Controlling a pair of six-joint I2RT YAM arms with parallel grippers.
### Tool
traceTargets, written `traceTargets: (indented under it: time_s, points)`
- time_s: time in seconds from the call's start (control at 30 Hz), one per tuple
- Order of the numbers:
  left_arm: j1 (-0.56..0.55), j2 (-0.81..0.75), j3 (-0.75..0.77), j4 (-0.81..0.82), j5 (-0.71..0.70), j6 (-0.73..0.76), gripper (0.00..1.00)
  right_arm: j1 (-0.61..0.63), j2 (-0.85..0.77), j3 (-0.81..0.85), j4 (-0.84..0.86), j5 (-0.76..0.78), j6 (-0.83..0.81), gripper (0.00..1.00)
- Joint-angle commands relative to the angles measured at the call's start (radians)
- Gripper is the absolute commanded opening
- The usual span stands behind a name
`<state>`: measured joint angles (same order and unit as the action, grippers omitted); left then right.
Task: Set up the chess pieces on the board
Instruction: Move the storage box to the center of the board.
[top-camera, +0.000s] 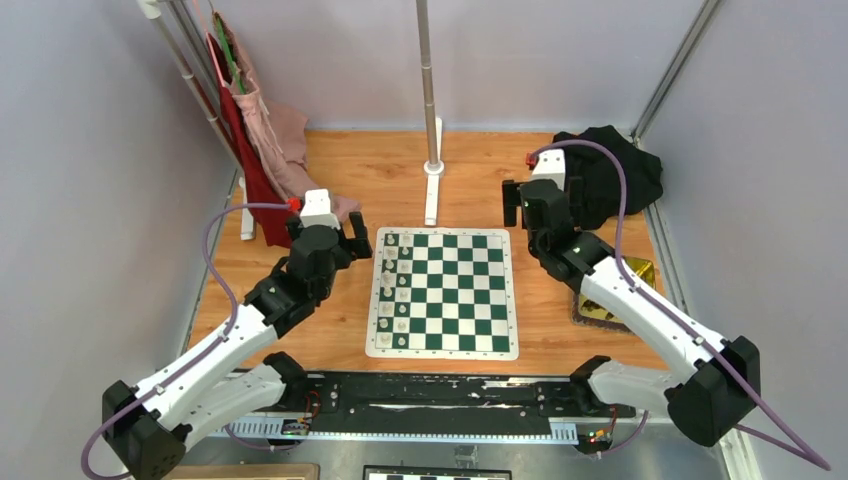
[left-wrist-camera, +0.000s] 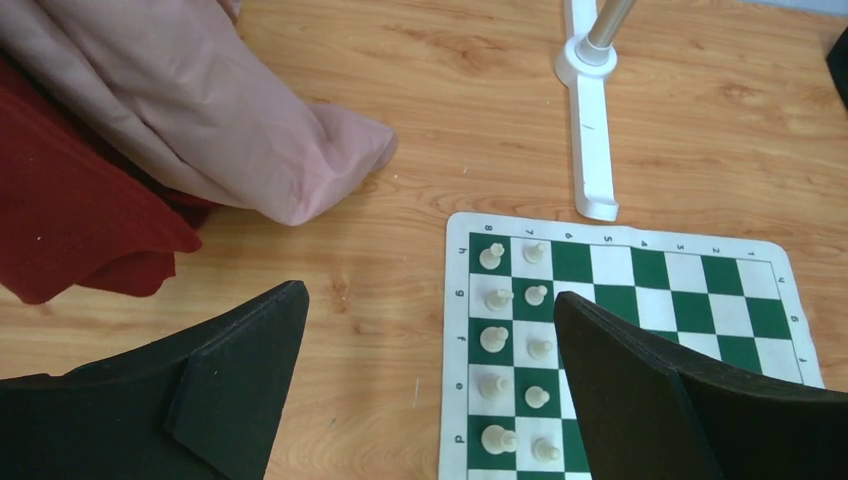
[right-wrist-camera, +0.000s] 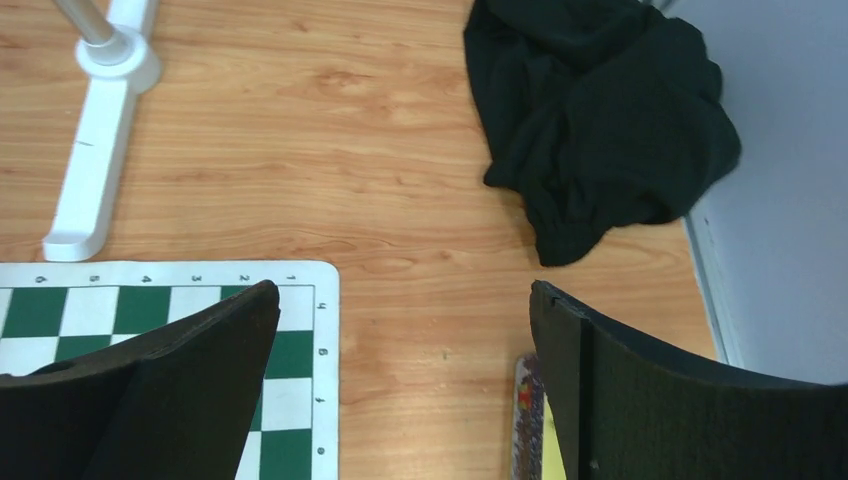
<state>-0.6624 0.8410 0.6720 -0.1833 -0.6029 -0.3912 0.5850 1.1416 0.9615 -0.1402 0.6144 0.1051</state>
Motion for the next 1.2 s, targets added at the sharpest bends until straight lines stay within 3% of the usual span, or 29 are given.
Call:
traceTargets:
  time_s: [0.0,0.2,0.37,0.6,0.77,1.17]
  points:
    - [-0.008,-0.025,-0.036,-0.016,-0.033,-0.053,1.0,0.039,-0.055,-0.007,-0.153,0.226,0.131,1.0]
    - [-0.009,-0.037,-0.082,0.016,0.029,-0.089,1.0,0.036,-0.242,-0.178,-0.274,0.265,0.298,0.85]
    - [-0.011,-0.048,-0.122,0.032,0.064,-0.117,1.0,-0.007,-0.314,-0.272,-0.307,0.219,0.333,0.81]
    - [-0.011,-0.071,-0.16,0.043,0.079,-0.125,1.0,-0.14,-0.234,-0.32,-0.332,0.113,0.404,0.8]
    - [-0.011,-0.089,-0.185,0.051,0.077,-0.13,1.0,-0.265,-0.208,-0.382,-0.24,-0.036,0.411,0.75]
    - [-0.011,-0.087,-0.22,0.079,0.076,-0.155,0.99,-0.351,-0.05,-0.377,-0.13,-0.126,0.382,0.58]
